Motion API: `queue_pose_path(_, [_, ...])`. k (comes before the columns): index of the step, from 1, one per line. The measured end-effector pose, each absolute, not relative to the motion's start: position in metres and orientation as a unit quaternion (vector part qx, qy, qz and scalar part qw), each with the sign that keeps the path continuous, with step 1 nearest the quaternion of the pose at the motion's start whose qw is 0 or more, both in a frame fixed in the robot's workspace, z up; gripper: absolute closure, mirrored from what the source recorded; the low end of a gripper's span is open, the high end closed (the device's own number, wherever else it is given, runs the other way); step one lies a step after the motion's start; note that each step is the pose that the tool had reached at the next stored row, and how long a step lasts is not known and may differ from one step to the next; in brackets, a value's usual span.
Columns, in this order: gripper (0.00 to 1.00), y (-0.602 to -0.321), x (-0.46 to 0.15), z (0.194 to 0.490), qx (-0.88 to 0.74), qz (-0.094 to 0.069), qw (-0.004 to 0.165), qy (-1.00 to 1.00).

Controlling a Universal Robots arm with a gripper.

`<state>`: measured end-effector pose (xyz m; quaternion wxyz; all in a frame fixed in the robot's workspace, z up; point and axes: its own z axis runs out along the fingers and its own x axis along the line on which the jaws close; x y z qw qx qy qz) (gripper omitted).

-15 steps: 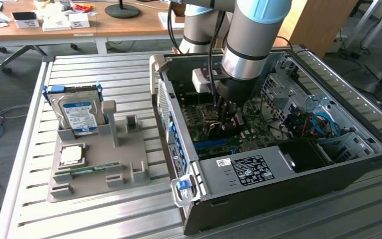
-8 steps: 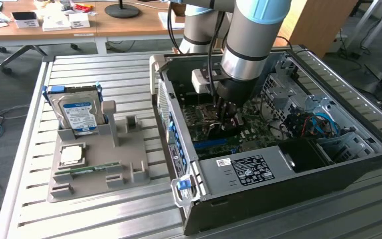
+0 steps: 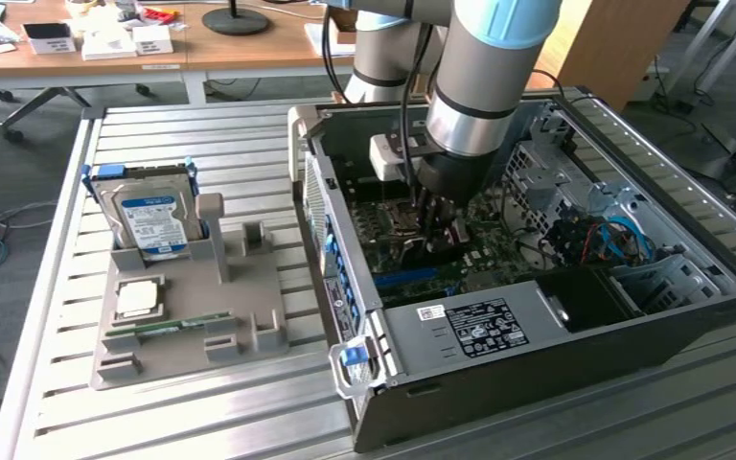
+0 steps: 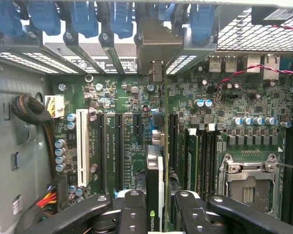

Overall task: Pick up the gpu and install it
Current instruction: 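Insert the gpu into the slot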

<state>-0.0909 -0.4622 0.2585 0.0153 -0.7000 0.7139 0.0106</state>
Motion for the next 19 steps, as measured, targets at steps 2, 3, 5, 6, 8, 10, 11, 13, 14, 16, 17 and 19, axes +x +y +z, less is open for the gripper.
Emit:
queue_pose_path(2, [0.73,-0.4625,-0.0909,0.2583,-0.7,0.01,0.015,0.714])
queue_pose_path(3, [0.73,-0.4625,-0.0909,0.2582,-0.7,0.01,0.015,0.714])
queue_pose_path(5, [0.73,-0.4625,-0.0909,0.2573,-0.7,0.01,0.015,0.714])
queue_pose_path(6, [0.73,-0.4625,-0.0909,0.2566,-0.7,0.01,0.015,0.714])
queue_pose_path(8, [0.73,-0.4626,-0.0909,0.2555,-0.7,0.01,0.015,0.714])
queue_pose_path(10, [0.73,-0.4626,-0.091,0.2553,-0.7,0.01,0.015,0.714])
queue_pose_path(11, [0.73,-0.4626,-0.091,0.2548,-0.7,0.01,0.015,0.714])
queue_pose_path(13, [0.73,-0.4625,-0.091,0.2541,-0.699,0.01,0.015,0.715])
queue_pose_path(14, [0.73,-0.4625,-0.091,0.2536,-0.699,0.01,0.015,0.715])
queue_pose_path(16, [0.73,-0.4626,-0.0912,0.2531,-0.698,0.01,0.015,0.716])
queue_pose_path(17, [0.73,-0.4626,-0.0912,0.2531,-0.698,0.01,0.015,0.716])
queue_pose_path(19, [0.73,-0.4626,-0.0911,0.2528,-0.697,0.01,0.015,0.717])
